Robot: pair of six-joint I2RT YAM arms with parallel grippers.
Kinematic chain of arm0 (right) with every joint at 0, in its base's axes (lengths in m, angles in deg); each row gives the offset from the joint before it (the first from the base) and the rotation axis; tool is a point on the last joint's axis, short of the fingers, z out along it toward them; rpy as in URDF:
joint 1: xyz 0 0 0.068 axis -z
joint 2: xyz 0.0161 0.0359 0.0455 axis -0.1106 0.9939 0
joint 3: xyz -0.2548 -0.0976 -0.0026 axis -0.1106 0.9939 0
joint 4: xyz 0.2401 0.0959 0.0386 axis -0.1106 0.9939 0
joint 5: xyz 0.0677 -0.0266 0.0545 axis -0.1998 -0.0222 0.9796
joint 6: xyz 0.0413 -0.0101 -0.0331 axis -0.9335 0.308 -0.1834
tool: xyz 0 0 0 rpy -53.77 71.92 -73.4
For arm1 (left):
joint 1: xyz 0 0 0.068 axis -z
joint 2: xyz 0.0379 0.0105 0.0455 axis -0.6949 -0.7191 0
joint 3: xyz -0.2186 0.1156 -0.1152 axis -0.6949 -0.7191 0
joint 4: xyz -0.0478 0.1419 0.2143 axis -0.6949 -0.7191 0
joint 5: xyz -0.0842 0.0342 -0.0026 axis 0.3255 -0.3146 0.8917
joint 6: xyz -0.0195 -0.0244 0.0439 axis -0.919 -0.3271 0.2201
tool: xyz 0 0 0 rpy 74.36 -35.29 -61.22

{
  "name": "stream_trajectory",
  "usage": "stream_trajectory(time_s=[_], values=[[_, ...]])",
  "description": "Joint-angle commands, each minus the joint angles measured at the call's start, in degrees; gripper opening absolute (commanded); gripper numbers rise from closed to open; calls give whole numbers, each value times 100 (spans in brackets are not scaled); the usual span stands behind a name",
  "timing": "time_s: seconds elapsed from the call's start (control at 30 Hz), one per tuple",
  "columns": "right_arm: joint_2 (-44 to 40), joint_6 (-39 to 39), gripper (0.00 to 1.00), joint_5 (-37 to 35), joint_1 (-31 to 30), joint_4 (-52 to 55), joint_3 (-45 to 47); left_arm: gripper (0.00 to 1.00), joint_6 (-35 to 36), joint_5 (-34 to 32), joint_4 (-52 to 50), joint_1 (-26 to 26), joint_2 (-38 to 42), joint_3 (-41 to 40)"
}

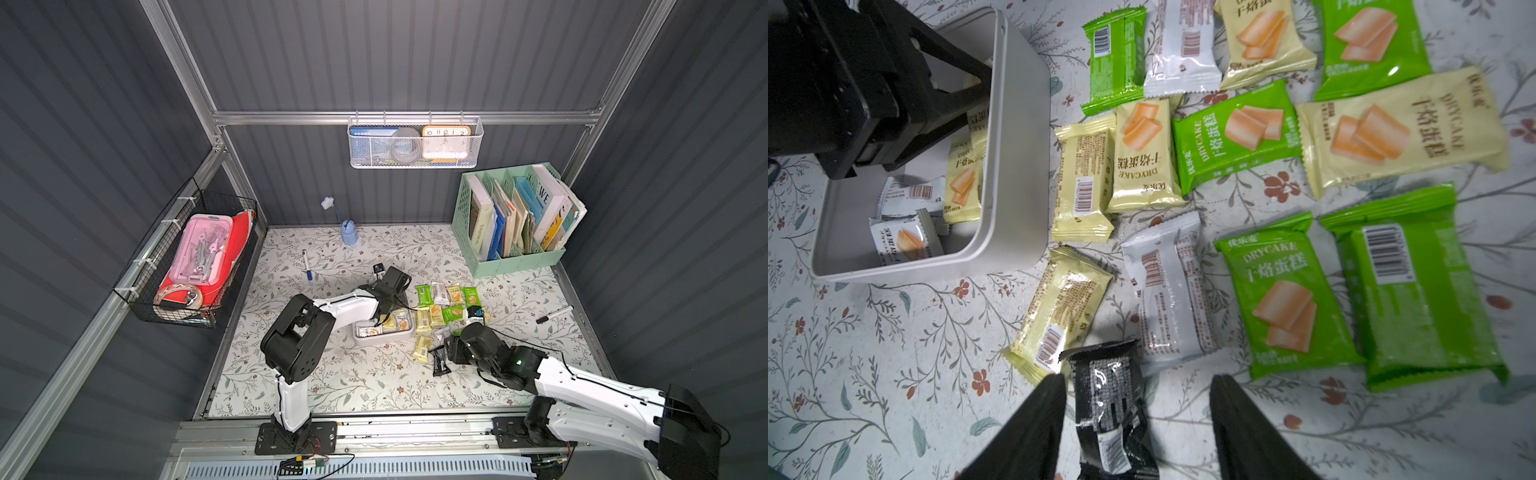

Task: Take the cookies out of the storage box
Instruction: Pick up the cookie from the storage box.

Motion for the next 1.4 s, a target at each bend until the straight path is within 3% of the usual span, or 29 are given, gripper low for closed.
stream_trajectory(time_s=[0.0,0.17,0.37,0.53,0.63,0.9,1.37], values=[[-26,40,60,-145,30,-7,22,45,25,-518,-459,22,159,-121],[20,23,59,-111,30,-42,24,46,124,-954,-808,137,200,118],[47,5,59,-78,30,-51,22,72,-116,-806,-524,189,225,120],[30,56,59,-69,30,-34,22,77,-246,-514,-307,184,24,176],[29,61,58,-70,30,-16,22,75,-293,-445,-203,187,-113,223],[20,75,57,-65,34,-32,36,56,-338,-755,-340,186,-355,354],[-39,118,56,-77,39,-22,5,40,-353,-981,-360,189,-300,275]])
